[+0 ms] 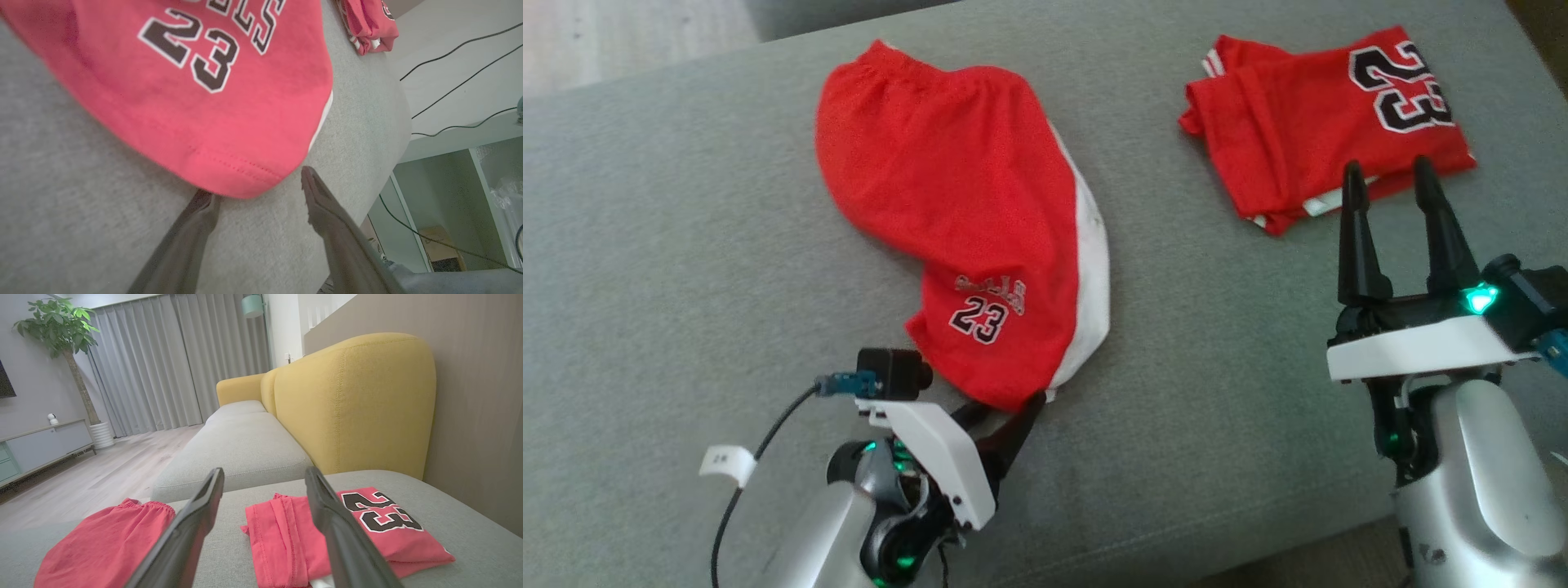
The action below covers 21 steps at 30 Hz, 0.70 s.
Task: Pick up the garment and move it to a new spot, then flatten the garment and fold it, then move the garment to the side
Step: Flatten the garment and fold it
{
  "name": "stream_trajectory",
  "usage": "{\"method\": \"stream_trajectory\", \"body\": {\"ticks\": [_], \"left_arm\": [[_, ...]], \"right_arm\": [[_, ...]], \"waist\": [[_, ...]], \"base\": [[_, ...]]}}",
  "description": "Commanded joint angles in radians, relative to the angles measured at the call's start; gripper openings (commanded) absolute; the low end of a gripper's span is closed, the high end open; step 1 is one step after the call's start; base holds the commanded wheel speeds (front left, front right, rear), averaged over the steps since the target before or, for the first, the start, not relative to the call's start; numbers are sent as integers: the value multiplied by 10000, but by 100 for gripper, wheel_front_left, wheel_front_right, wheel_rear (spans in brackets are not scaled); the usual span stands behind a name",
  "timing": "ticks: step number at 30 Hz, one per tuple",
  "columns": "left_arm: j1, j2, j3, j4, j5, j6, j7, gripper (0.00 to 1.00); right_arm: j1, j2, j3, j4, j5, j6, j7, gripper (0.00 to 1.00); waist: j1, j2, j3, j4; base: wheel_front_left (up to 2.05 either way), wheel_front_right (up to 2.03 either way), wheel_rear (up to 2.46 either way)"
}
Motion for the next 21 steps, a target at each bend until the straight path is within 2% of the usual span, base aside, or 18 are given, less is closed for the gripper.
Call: {"method": "stream_trajectory", "body": {"ticks": [1, 4, 5, 6, 7, 8, 11, 14, 21], "left_arm": [[-435, 71, 322, -50, 4, -32, -49, 100], [-617, 67, 203, 141, -115, -97, -117, 100], [-678, 69, 153, 191, -116, -114, -172, 87], [-728, 84, 93, 245, -91, -127, -212, 61], [-762, 91, 36, 281, -98, -141, -232, 12], [-775, 97, -7, 284, -143, -154, -244, 0], [-751, 195, -90, 173, -234, -180, -272, 0], [-590, 561, -128, -273, -380, -204, -243, 0], [138, 2991, 213, -2569, -36, -64, 1006, 0]], "right_arm": [[-334, 62, 166, -325, -57, -7, -84, 100], [-327, 96, 164, -278, -63, -7, -102, 100], [-325, 105, 161, -259, -70, -7, -105, 100], [-322, 110, 171, -234, -89, -7, -102, 100], [-317, 113, 170, -210, -113, -7, -97, 100], [-313, 114, 165, -197, -126, -7, -93, 100], [-285, 100, 143, -176, -149, -7, -77, 100], [-186, 35, 70, -144, -158, -7, -34, 100], [455, -254, -256, -267, -53, -7, 231, 100]], "waist": [[0, 0, 81, -194], [0, 0, 82, -241], [0, 0, 72, -240], [0, 0, 48, -232], [0, 0, 11, -204], [0, 0, -39, -161], [0, 0, -191, -45], [0, 0, -502, 224], [0, 0, -1095, 1158]], "base": [[0, 0, 0], [0, 0, 0], [0, 0, 0], [0, 0, 0], [0, 0, 0], [0, 0, 0], [0, 0, 0], [0, 0, 0], [0, 0, 0]]}}
